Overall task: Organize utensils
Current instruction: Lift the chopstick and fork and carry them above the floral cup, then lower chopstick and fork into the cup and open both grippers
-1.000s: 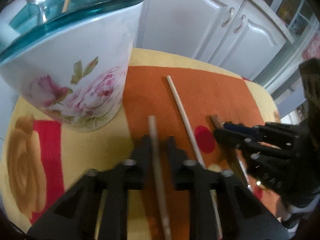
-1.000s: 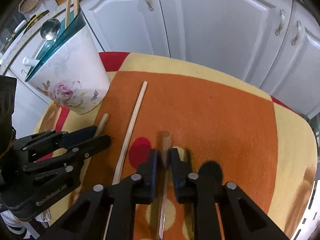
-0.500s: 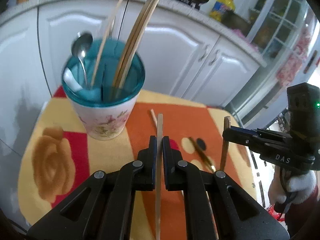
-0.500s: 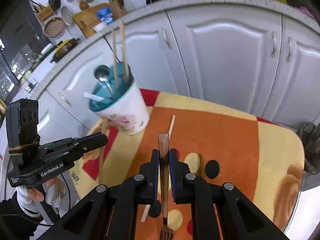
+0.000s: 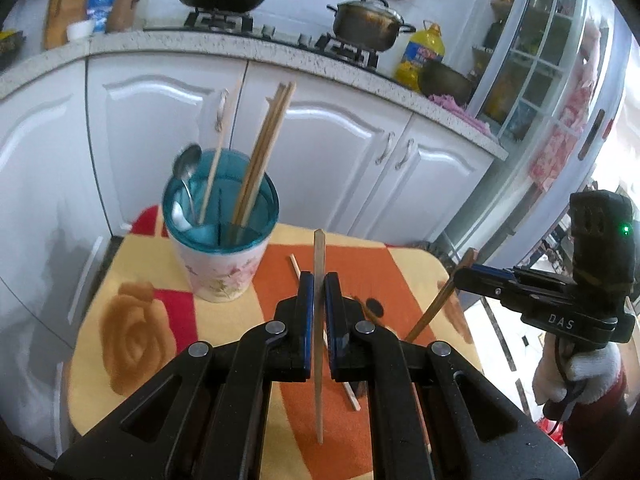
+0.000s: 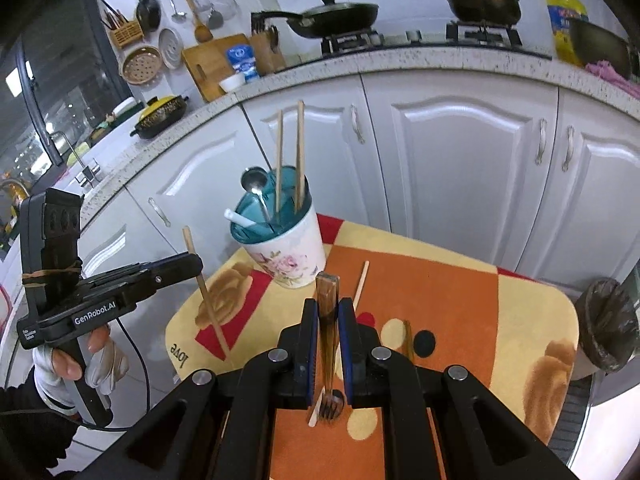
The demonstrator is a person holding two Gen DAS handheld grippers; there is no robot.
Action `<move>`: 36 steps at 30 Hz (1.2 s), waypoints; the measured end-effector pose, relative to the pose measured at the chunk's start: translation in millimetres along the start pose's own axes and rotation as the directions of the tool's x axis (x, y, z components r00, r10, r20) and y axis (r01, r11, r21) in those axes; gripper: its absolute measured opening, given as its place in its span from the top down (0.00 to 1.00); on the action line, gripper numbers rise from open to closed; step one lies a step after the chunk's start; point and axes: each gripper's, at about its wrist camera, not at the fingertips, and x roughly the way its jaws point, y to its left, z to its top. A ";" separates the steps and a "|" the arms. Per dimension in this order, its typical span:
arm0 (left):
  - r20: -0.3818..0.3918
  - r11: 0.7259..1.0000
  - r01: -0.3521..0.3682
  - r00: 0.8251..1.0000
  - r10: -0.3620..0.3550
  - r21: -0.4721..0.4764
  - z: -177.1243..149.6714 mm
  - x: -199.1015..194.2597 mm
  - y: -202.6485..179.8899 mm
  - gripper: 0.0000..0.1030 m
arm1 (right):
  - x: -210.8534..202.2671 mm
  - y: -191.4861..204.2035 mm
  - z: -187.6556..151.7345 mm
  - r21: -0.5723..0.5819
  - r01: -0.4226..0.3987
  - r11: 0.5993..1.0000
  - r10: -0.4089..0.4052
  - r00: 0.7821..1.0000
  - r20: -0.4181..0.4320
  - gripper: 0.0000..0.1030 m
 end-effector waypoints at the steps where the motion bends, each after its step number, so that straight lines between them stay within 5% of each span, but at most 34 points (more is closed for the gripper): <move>1: 0.010 1.000 -0.001 1.000 0.001 0.003 1.8 -3.3 0.3 0.96 | -3.2 2.6 2.8 -0.007 0.001 1.000 -0.001 1.000 0.009 0.91; 19: 0.162 0.999 -0.049 0.986 0.049 -0.004 54.1 -55.1 20.6 0.96 | -28.8 42.9 63.8 -0.125 -0.013 0.992 0.027 0.993 0.116 0.91; 36: 0.331 0.982 -0.191 0.927 0.177 0.010 116.4 -71.8 36.4 0.96 | -22.7 71.7 154.4 -0.185 0.005 0.983 0.035 0.976 0.214 0.91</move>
